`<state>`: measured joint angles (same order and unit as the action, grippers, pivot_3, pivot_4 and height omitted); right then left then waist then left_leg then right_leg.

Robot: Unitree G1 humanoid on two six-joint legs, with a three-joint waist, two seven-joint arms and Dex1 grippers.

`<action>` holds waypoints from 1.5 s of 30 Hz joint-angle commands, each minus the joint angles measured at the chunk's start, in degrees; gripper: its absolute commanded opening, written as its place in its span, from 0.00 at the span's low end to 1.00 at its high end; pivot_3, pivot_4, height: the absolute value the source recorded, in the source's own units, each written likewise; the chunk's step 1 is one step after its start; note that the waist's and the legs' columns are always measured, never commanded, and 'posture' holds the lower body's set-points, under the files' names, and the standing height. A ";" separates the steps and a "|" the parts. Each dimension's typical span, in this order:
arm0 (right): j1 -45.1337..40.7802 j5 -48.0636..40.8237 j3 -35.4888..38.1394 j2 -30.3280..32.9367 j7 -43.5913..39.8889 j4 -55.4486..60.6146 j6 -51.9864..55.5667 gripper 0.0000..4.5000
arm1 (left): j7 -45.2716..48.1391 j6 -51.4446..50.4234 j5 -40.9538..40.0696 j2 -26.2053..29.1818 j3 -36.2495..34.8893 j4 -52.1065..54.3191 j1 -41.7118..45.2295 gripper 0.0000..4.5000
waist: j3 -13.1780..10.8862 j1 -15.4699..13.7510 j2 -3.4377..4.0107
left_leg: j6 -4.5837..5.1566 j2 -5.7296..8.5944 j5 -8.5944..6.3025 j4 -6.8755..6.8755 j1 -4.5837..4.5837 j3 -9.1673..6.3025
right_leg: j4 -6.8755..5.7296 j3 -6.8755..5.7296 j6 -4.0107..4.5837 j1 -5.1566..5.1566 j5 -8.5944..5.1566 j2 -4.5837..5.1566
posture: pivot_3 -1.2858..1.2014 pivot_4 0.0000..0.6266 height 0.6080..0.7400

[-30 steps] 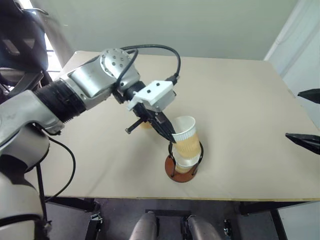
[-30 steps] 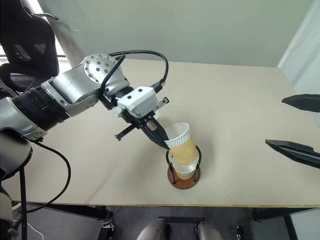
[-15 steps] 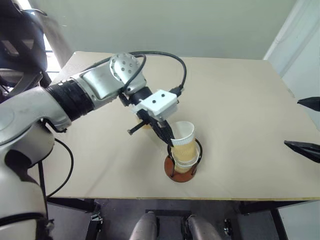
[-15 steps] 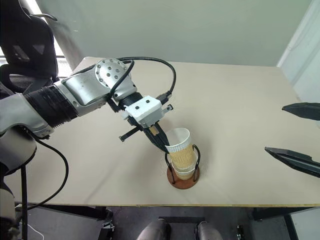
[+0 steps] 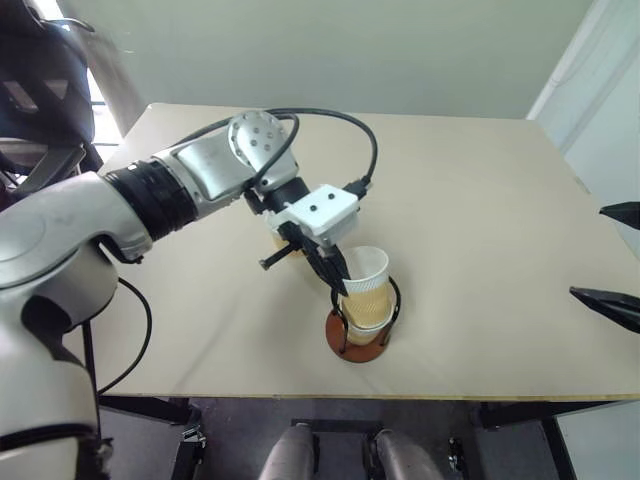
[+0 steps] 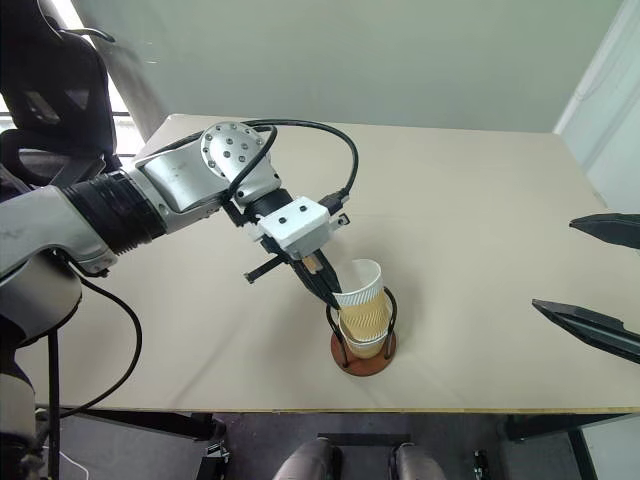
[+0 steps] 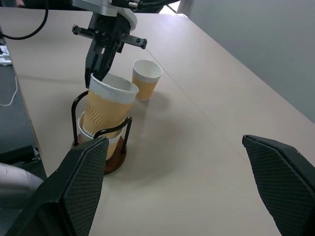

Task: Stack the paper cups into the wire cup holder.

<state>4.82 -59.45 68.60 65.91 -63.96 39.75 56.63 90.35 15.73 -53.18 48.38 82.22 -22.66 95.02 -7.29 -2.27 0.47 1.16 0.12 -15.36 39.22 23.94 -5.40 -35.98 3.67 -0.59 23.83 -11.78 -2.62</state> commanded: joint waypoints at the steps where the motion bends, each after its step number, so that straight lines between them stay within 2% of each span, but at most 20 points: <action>1: 0.14 -0.39 2.49 -0.10 0.69 0.29 -0.90 1.00 | 2.15 0.06 -0.16 -0.05 -1.01 -0.53 1.89 0.29 | 0.00 0.02 0.00 | 0.00 0.01 0.00 0.00 0.00 0.00 | 0.00 0.00 0.00 0.00 0.00 0.00 | 0.52 0.24 1.00; 7: 0.66 -0.11 2.29 -0.12 0.76 0.24 -1.25 1.00 | 2.15 0.76 0.39 -0.47 -1.85 -1.43 1.54 0.75 | 0.00 0.00 0.00 | 0.01 0.00 0.00 0.00 -0.01 0.02 | 0.00 0.01 0.00 0.00 0.00 0.00 | 0.52 0.24 1.00; 9: 0.54 -0.06 1.67 0.13 0.88 -0.05 -1.58 1.00 | 2.15 0.02 0.92 -2.93 -6.42 -5.33 0.42 0.91 | 0.00 -0.09 0.00 | 0.01 0.00 0.00 0.01 0.00 0.02 | 0.00 0.01 -0.01 0.00 0.00 0.00 | 0.52 0.24 1.00; 10: 0.32 0.23 0.79 0.41 0.86 -0.37 -2.12 1.00 | 2.15 -0.97 1.56 -6.36 -12.39 -11.38 -0.39 0.99 | 0.01 -0.24 0.00 | 0.01 0.00 0.00 0.04 0.01 0.02 | -0.01 0.01 -0.02 0.00 0.01 0.00 | 0.52 0.24 1.00; 13: -0.11 1.20 -1.13 0.98 0.58 -1.57 -3.64 1.00 | 1.75 -5.79 6.99 -13.04 -24.00 -25.61 -1.10 1.00 | -0.01 -0.64 0.03 | 0.13 0.02 0.05 0.21 0.11 0.01 | 0.00 0.02 -0.12 -0.02 0.07 0.00 | 0.52 0.24 1.00; 16: -0.67 1.89 -2.69 1.62 -0.11 -2.86 -5.08 1.00 | 2.15 -5.79 16.42 -12.69 -29.90 -35.46 -2.79 1.00 | 0.07 0.03 0.25 | 0.30 0.02 -0.08 0.39 0.08 0.11 | 0.01 0.09 -0.16 -0.06 0.09 0.00 | 0.52 0.24 1.00; 19: -1.78 2.24 -3.72 2.98 -1.21 -4.79 -6.29 1.00 | 2.15 -4.94 25.77 -8.90 -32.94 -41.65 -5.69 1.00 | 0.14 1.01 0.49 | 0.28 0.02 -0.11 0.38 -0.04 0.24 | 0.01 0.19 -0.17 -0.02 0.08 -0.02 | 0.52 0.24 1.00; 23: -3.13 1.76 -5.53 3.63 -2.01 -5.93 -7.30 1.00 | 2.15 -7.12 31.42 -5.50 -35.50 -41.61 -9.21 1.00 | 0.11 1.19 0.49 | 0.19 -0.04 0.04 0.33 0.02 0.22 | 0.01 0.29 -0.24 0.07 0.03 -0.15 | 0.52 0.24 1.00; 26: -3.51 2.76 -7.35 3.61 -1.99 -6.47 -8.36 1.00 | 2.15 -7.98 33.92 -4.60 -37.12 -41.32 -10.66 1.00 | 0.09 -0.18 0.44 | 0.36 0.03 0.15 0.41 0.16 0.13 | 0.01 0.30 -0.37 0.05 -0.03 -0.05 | 0.52 0.24 1.00; 33: -4.82 4.21 -10.30 3.65 -1.76 -7.06 -9.85 1.00 | 2.15 -5.96 40.82 -7.78 -43.98 -43.73 -13.97 1.00 | 0.11 -0.90 0.42 | 0.78 0.27 -0.10 0.76 0.16 0.36 | 0.03 0.36 -0.58 -0.08 -0.03 0.21 | 0.52 0.24 1.00; 43: -5.83 3.63 -9.61 4.62 -1.80 -6.49 -8.34 1.00 | 1.17 -1.86 50.34 -12.98 -51.55 -46.50 -17.51 1.00 | 0.10 -0.54 0.42 | 1.17 0.37 -0.08 0.78 0.04 1.12 | 0.02 0.47 -0.81 0.01 0.07 0.69 | 0.52 0.24 1.00; 45: -5.83 3.61 -9.18 4.75 -1.94 -6.41 -7.98 1.00 | 0.64 -1.03 52.43 -13.21 -52.58 -46.89 -17.80 0.91 | 0.09 -0.38 0.41 | 1.21 0.38 -0.07 0.79 0.05 1.20 | 0.03 0.49 -0.83 0.03 0.07 0.75 | 0.52 0.24 1.00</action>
<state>-0.41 -55.92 57.43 69.86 -65.83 33.21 48.52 90.42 13.38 -2.27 34.74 31.65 -69.38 76.51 -7.20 -2.65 0.88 2.38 0.50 -15.43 40.02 24.00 -4.18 -35.94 4.17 -1.42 23.88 -11.70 -1.85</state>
